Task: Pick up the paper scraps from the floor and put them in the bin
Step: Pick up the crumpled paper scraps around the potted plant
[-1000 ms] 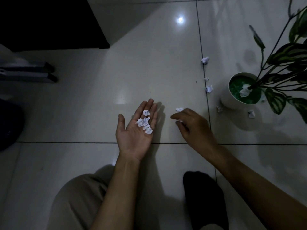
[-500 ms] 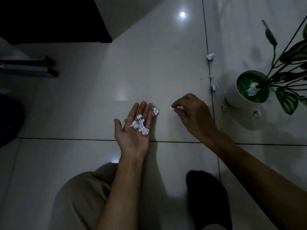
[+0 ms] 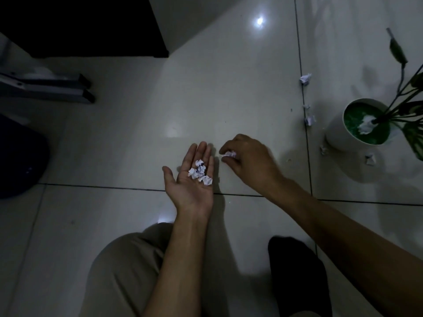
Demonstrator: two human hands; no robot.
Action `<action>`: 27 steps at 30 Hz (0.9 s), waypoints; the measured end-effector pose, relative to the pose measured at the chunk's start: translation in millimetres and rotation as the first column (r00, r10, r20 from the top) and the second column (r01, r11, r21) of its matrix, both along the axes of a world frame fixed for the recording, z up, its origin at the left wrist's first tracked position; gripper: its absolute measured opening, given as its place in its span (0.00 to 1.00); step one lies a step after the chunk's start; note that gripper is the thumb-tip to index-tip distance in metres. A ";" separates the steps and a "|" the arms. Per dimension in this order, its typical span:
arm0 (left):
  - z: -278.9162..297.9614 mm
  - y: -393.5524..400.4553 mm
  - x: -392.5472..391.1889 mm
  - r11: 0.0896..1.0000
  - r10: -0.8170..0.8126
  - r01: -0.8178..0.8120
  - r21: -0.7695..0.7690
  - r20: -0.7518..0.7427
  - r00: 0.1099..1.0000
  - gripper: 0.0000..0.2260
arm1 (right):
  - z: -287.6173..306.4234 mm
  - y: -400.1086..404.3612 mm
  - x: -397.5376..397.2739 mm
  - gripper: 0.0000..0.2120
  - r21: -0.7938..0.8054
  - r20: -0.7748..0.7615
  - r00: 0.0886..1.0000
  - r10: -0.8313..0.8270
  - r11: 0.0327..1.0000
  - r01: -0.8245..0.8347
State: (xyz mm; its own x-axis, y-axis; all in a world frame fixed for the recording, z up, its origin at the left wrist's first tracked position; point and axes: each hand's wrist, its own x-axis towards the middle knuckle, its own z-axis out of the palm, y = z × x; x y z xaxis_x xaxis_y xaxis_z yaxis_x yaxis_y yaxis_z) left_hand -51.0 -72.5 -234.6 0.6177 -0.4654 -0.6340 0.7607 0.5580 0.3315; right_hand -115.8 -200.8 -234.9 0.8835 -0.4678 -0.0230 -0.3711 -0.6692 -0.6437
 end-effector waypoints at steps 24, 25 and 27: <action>1.6 -38.8 -17.5 0.971 -0.237 0.234 -0.037 -0.077 0.969 0.17 | 55.0 -7.4 -56.2 0.06 0.216 0.224 0.929 -0.295 0.944 0.248; 0.5 -38.9 -16.4 0.973 -0.231 0.229 -0.041 -0.077 0.970 0.18 | 52.1 -10.3 -57.3 0.06 0.213 0.230 0.920 -0.318 0.939 0.271; -0.5 -38.7 -15.3 0.973 -0.231 0.228 -0.049 -0.072 0.970 0.18 | 44.1 -15.4 -58.5 0.06 0.215 0.224 0.908 -0.355 0.926 0.309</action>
State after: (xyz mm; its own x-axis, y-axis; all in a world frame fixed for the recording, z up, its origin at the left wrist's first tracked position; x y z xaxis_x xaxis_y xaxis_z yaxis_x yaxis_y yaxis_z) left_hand -66.3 -111.2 -235.0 0.4421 -0.6150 -0.6529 0.8921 0.3776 0.2483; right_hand -174.3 -216.2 -190.8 0.6638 -0.7440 0.0755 -0.3610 -0.4073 -0.8389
